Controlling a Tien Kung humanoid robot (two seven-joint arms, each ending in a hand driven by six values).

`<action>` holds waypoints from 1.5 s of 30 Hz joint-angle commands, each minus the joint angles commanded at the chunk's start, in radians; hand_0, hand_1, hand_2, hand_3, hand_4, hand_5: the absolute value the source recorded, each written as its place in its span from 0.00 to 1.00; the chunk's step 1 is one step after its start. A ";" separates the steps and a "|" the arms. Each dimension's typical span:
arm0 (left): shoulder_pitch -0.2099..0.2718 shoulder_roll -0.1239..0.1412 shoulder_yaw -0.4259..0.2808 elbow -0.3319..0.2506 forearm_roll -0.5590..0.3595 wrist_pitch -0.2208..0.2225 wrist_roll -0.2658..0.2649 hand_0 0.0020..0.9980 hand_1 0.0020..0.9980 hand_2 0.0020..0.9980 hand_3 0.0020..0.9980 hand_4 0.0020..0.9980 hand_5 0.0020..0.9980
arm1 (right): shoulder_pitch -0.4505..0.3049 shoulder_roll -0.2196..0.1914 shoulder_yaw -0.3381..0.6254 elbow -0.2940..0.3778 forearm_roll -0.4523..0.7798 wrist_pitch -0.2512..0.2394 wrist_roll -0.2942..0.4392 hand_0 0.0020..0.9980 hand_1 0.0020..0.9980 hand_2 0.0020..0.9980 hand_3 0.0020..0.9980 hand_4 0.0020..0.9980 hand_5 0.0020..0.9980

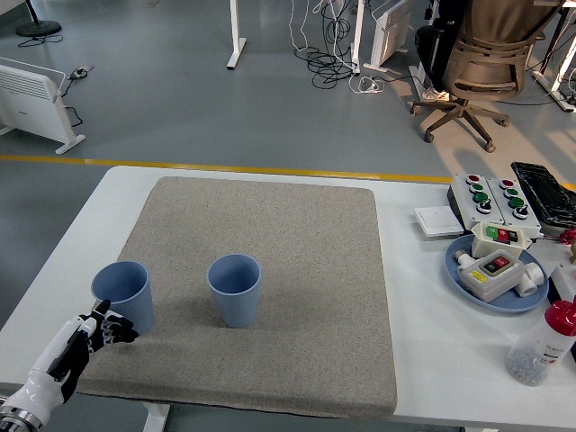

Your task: Push cup pick cup insert cup

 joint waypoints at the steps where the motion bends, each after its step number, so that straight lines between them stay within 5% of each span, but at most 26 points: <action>1: -0.004 0.000 0.004 0.005 0.001 0.002 -0.001 0.59 0.57 0.47 0.42 0.64 1.00 | 0.000 0.000 0.000 0.000 0.000 0.000 0.000 0.67 0.60 0.62 0.56 0.10 0.45; 45: -0.172 0.003 0.117 0.184 -0.037 0.053 -0.059 0.62 0.58 0.47 0.42 0.61 1.00 | -0.006 0.007 0.005 0.001 -0.004 -0.005 -0.005 0.67 0.60 0.62 0.57 0.10 0.45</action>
